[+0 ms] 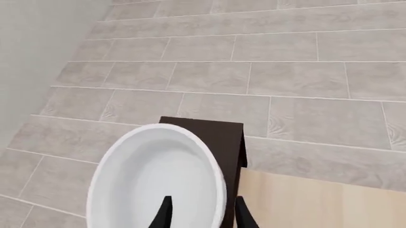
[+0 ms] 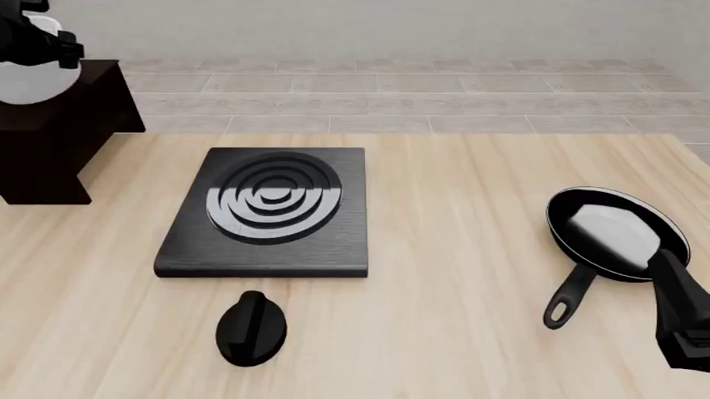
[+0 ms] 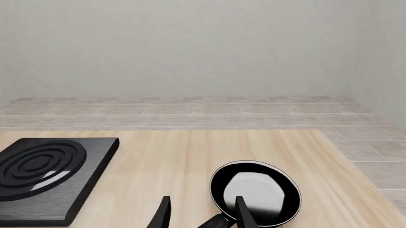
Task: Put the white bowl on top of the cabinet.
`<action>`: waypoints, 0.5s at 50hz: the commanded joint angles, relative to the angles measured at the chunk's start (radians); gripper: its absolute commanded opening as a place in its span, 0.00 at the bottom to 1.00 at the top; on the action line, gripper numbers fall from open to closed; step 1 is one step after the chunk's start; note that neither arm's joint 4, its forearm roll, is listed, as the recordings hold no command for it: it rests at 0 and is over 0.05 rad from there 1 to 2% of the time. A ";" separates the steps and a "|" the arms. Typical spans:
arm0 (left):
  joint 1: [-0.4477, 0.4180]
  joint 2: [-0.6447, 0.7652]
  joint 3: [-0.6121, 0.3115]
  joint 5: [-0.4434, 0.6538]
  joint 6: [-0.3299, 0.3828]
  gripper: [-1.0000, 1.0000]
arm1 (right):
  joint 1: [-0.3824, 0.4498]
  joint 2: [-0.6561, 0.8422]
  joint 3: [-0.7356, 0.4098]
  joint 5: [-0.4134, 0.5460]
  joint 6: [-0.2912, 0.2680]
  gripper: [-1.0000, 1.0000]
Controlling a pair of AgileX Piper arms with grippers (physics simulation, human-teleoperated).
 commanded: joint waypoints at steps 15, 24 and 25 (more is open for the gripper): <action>-0.013 -0.114 0.209 -0.122 -0.054 1.00 | 0.000 0.000 0.000 0.000 0.000 1.00; -0.048 -0.220 0.330 -0.214 -0.077 1.00 | 0.000 0.000 0.000 0.000 0.000 1.00; -0.057 -0.234 0.349 -0.224 -0.080 1.00 | 0.000 0.000 0.000 0.000 0.000 1.00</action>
